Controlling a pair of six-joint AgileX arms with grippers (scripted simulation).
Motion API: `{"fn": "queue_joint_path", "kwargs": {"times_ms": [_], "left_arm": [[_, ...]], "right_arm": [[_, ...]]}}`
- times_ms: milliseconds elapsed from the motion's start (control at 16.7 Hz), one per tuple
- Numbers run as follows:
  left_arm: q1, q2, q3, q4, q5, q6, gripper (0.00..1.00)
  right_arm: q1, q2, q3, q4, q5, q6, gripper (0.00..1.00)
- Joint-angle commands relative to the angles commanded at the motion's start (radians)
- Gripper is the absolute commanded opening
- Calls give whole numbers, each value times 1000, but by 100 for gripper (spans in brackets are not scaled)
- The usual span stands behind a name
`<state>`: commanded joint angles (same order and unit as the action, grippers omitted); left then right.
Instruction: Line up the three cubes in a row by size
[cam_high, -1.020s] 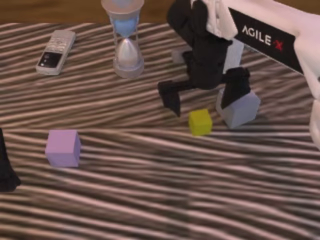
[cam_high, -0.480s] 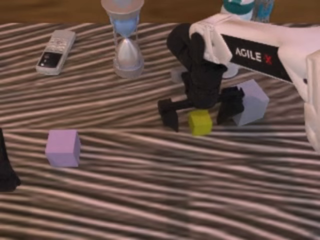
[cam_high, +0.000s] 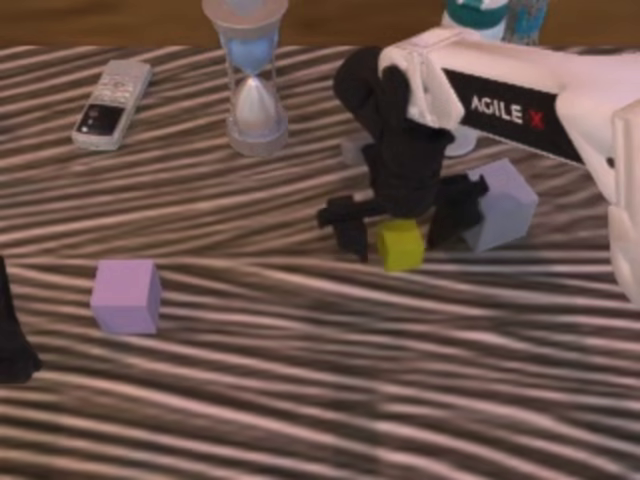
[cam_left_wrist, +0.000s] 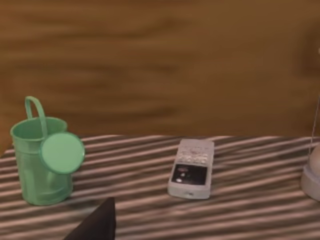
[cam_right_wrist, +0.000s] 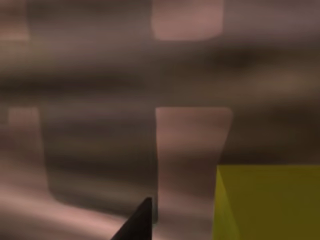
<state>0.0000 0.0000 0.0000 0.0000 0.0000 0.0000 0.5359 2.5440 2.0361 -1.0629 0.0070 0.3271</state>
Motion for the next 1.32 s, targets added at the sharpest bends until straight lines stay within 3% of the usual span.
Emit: {"fn": "queue_joint_path", "kwargs": {"times_ms": [360,960,1320], "left_arm": [[0,0,0,0,0,0,100],[0,0,0,0,0,0,100],[0,0,0,0,0,0,100]], "right_arm": [[0,0,0,0,0,0,2],[-3,-33,10,-12,10,-5,0],[3,-61,169,-209,9,-4,0]]}}
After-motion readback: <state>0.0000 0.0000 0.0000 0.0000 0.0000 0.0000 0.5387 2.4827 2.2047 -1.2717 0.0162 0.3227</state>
